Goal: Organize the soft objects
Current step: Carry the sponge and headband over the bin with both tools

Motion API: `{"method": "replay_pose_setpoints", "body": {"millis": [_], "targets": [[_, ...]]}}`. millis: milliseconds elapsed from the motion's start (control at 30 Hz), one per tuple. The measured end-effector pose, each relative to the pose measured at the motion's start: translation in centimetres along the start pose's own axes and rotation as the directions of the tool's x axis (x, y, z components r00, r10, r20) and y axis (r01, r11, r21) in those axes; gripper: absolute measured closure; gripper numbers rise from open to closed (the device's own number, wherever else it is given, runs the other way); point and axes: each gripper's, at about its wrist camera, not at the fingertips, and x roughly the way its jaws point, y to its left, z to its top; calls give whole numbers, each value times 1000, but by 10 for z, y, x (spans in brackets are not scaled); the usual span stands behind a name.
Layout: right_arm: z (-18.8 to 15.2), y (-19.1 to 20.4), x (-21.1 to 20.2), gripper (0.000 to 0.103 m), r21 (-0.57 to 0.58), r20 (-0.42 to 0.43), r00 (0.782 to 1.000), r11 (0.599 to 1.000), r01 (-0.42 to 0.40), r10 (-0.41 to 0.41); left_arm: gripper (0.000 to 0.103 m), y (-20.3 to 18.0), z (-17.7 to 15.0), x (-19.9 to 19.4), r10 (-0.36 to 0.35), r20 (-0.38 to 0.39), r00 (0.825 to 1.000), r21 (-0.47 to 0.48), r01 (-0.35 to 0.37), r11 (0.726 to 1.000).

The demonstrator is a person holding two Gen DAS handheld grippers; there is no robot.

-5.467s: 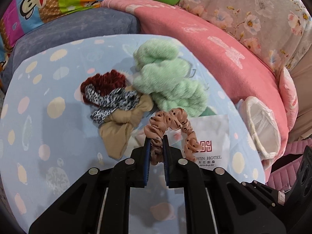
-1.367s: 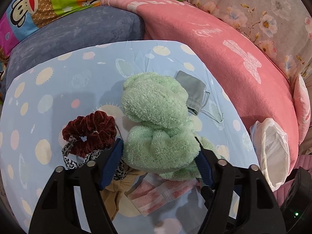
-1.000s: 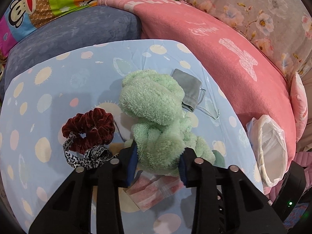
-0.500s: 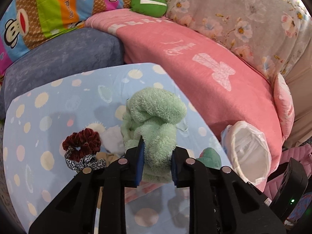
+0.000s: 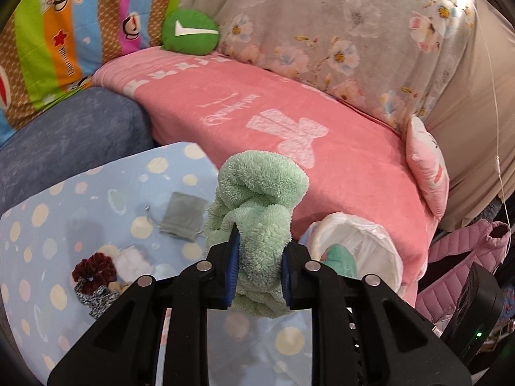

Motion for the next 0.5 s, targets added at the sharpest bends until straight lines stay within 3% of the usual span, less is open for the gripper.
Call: {"method": "replay_pose_setpoints", "body": {"millis": [500], "targets": [[9, -120, -42, 61, 172, 71, 986, 975, 138, -152, 82, -121, 13, 32, -137, -37, 990, 150, 141, 979]]}}
